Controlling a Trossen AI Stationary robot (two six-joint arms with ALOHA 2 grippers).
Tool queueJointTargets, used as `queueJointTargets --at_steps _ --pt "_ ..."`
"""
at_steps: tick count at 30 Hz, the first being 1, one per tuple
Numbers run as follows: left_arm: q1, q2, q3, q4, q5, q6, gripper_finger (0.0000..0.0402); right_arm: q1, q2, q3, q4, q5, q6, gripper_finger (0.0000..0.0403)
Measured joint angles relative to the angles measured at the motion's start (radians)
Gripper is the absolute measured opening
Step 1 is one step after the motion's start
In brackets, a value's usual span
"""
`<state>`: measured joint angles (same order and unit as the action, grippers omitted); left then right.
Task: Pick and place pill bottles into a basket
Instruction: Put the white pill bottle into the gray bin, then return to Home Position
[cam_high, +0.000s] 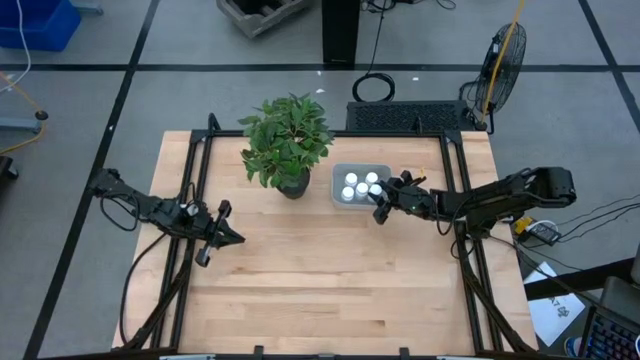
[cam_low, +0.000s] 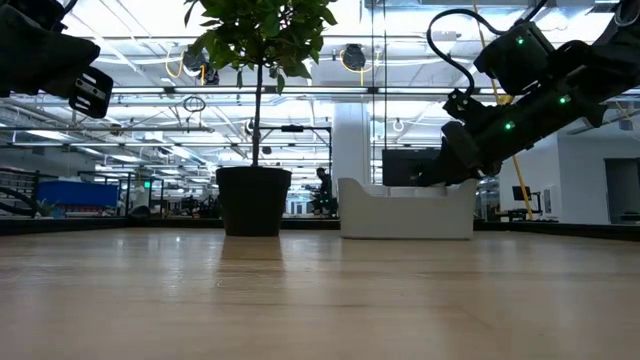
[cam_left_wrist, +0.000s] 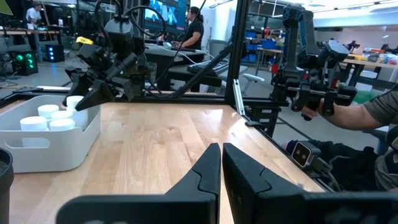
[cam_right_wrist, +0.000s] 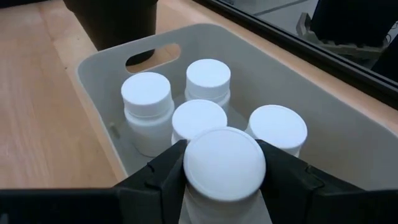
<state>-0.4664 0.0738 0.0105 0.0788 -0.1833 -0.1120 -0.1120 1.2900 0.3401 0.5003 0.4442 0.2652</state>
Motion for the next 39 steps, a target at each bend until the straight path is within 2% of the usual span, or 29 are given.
queueJointTargets --at_steps 8,16,23,26,28,34,39 --pt "0.0 0.0 0.0 0.0 0.0 0.0 0.0024 0.0 0.0 -0.001 0.005 -0.002 0.002 0.0185" --pt "0.0 0.0 0.0 0.0 0.0 0.0 0.0024 0.001 0.001 -0.001 0.014 -0.004 0.001 0.0224" --pt "0.0 0.0 0.0 0.0 -0.001 0.0 0.0024 0.025 -0.062 -0.003 0.071 -0.001 -0.105 0.0235" --pt "0.0 0.0 0.0 0.0 -0.001 0.0 0.0024 0.053 -0.118 -0.003 0.057 -0.001 -0.15 0.0213" --pt "0.0 0.0 0.0 0.0 0.0 0.0 0.0024 0.073 -0.169 -0.003 0.019 -0.003 -0.163 0.0181" --pt "0.0 0.0 0.0 0.0 -0.001 0.0 0.0024 0.106 -0.374 -0.003 -0.267 -0.004 -0.172 0.002" --pt "0.0 0.0 0.0 0.0 -0.001 0.0 0.0024 0.164 -0.561 -0.002 -0.326 -0.003 -0.198 0.0021"
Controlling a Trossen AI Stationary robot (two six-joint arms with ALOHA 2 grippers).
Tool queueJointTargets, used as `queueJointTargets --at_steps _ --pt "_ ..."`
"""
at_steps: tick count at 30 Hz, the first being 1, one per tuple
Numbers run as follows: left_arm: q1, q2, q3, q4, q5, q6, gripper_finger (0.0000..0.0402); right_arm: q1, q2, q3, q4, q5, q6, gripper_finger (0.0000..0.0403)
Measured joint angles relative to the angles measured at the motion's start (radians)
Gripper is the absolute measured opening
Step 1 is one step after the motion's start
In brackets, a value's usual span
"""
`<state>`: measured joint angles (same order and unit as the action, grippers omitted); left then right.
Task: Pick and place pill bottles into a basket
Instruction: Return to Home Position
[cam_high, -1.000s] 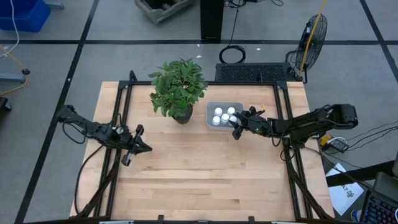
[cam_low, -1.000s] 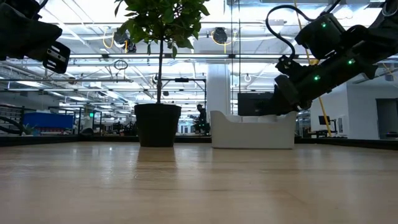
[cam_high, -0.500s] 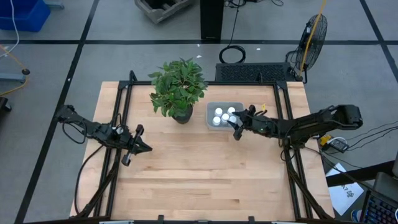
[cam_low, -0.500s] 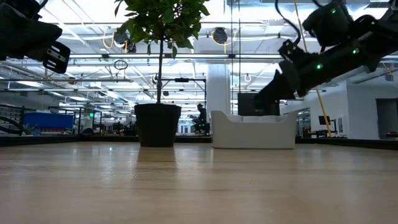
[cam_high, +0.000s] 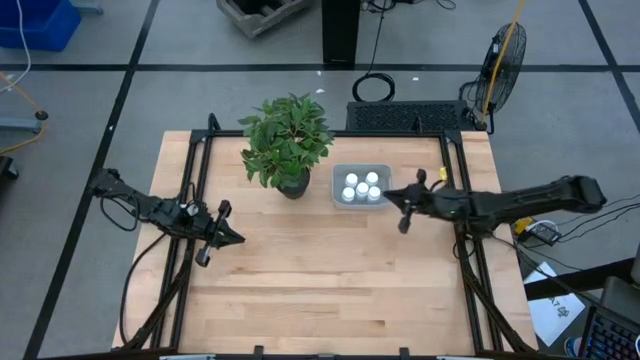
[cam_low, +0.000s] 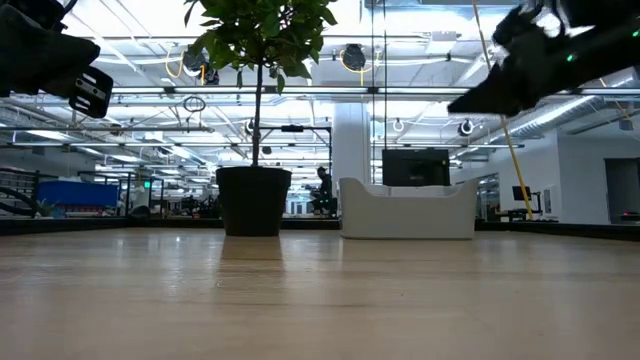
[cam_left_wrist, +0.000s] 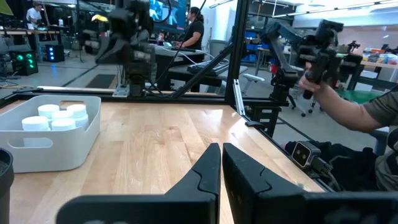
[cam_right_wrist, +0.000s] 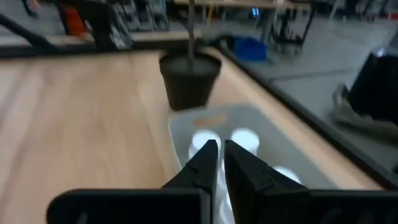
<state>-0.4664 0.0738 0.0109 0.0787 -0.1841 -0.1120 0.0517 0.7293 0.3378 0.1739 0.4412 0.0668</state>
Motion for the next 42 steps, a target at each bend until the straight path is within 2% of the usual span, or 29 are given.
queueJointTargets --at_steps 6,11,16,21,42 --pt "0.0 0.0 0.0 0.0 0.0 0.0 0.0024 0.046 -0.262 -0.017 -0.109 -0.028 -0.027 0.0003" --pt "0.0 0.0 0.0 0.0 0.0 0.0 0.0024 0.077 -0.502 -0.108 -0.153 -0.037 -0.016 0.0001" --pt "0.0 0.0 0.0 0.0 0.0 0.0 0.0024 0.082 -0.649 -0.24 -0.073 -0.23 0.056 0.0001" --pt "0.0 0.0 0.0 0.0 0.0 0.0 0.0024 0.081 -0.694 -0.318 -0.017 -0.262 0.076 0.0003" --pt "0.0 0.0 0.0 0.0 0.0 0.0 0.0024 0.081 -0.687 -0.321 -0.028 -0.261 0.048 0.0004"
